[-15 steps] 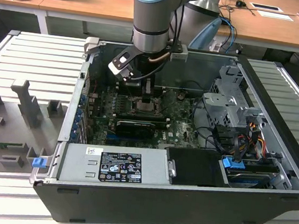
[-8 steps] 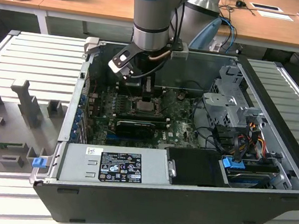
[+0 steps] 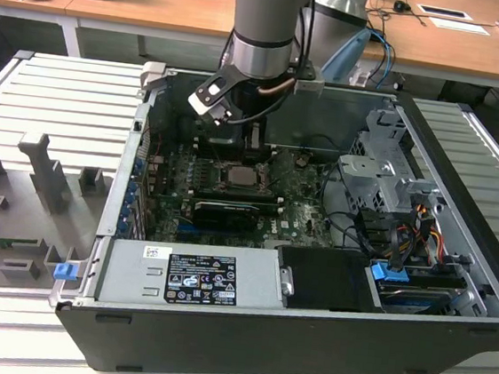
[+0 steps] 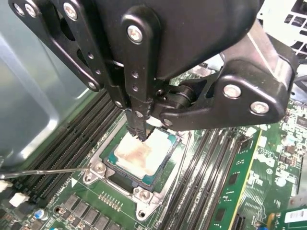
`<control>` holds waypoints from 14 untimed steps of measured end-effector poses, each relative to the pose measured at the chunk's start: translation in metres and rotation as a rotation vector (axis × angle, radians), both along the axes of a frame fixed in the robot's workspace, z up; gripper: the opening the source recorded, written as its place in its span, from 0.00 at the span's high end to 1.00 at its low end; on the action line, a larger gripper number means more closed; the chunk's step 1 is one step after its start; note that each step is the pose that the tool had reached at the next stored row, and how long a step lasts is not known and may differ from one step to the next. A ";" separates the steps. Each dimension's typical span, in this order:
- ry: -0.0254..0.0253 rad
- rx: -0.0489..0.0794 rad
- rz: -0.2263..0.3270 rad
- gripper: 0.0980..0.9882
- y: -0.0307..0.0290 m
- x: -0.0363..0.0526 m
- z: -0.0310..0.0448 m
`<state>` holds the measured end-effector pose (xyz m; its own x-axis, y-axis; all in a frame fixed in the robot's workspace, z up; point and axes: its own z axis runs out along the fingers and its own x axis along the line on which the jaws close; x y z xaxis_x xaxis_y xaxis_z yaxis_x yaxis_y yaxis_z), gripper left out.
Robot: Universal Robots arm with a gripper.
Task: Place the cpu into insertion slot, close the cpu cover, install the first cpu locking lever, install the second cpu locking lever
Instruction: 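Close the cpu cover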
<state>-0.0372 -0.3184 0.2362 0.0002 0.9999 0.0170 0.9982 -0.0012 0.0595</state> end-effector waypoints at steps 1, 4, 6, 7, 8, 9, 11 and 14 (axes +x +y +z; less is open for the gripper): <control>0.0002 0.000 0.000 0.99 0.0000 0.0000 0.0020; 0.0001 0.002 0.000 0.99 -0.0013 0.0015 0.0018; 0.0001 0.002 0.000 0.99 -0.0019 0.0051 0.0017; 0.0001 0.002 0.000 0.99 -0.0020 0.0055 0.0018; 0.0002 0.001 0.000 0.99 -0.0021 0.0055 0.0032; 0.0001 0.002 0.000 0.99 -0.0020 0.0055 0.0047; 0.0001 0.001 0.000 0.99 -0.0020 0.0055 0.0097; 0.0000 0.002 0.000 0.99 -0.0019 0.0062 0.0118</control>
<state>-0.0309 -0.3203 0.2480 -0.0001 0.9998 0.0189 0.9982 -0.0011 0.0595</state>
